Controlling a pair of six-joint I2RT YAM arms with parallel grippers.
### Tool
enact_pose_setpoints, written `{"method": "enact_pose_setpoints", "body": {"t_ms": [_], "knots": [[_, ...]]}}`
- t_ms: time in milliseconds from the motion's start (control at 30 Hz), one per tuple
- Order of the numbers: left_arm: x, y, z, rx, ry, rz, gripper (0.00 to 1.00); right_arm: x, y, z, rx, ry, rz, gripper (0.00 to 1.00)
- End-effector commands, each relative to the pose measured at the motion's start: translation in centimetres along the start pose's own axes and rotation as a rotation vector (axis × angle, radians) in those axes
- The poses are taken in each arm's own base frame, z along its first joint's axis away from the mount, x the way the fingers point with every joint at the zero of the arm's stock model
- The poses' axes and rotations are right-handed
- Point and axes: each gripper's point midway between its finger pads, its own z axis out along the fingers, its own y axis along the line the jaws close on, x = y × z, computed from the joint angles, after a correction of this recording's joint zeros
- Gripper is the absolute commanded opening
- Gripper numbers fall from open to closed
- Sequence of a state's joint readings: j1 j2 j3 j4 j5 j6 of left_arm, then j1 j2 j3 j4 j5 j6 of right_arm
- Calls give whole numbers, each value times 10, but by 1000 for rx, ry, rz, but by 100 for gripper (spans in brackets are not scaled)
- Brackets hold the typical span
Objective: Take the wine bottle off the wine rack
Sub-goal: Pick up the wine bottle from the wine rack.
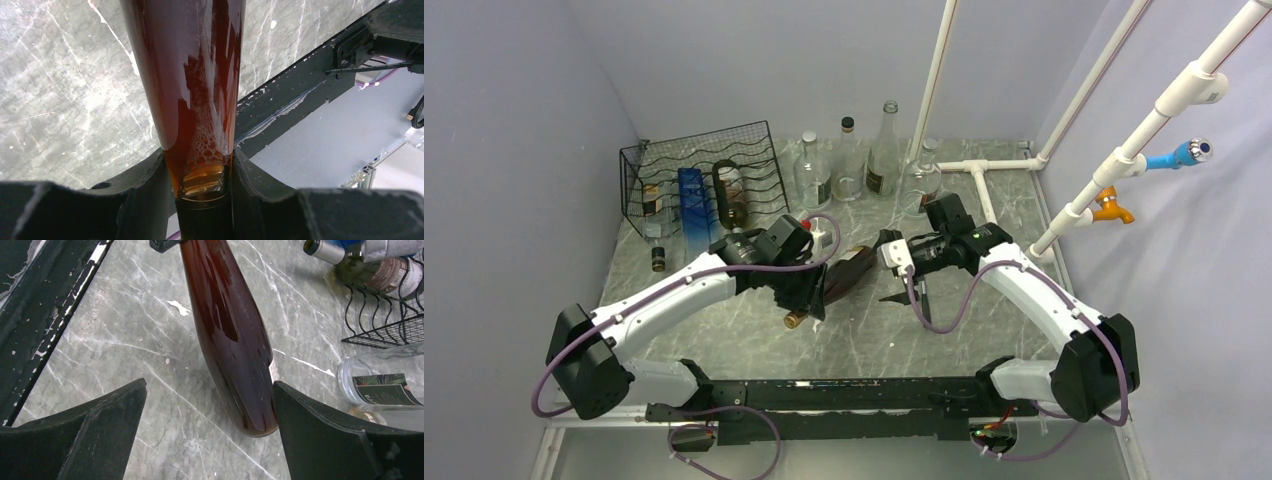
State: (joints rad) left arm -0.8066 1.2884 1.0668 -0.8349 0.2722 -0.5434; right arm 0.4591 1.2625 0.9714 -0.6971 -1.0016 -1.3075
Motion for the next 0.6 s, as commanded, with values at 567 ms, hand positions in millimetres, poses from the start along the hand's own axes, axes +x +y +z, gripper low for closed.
{"method": "enact_pose_setpoints", "body": {"t_ms": [567], "knots": [[-66, -82, -31, 317, -192, 73, 0, -8, -14, 29, 36, 7, -16, 100]]}}
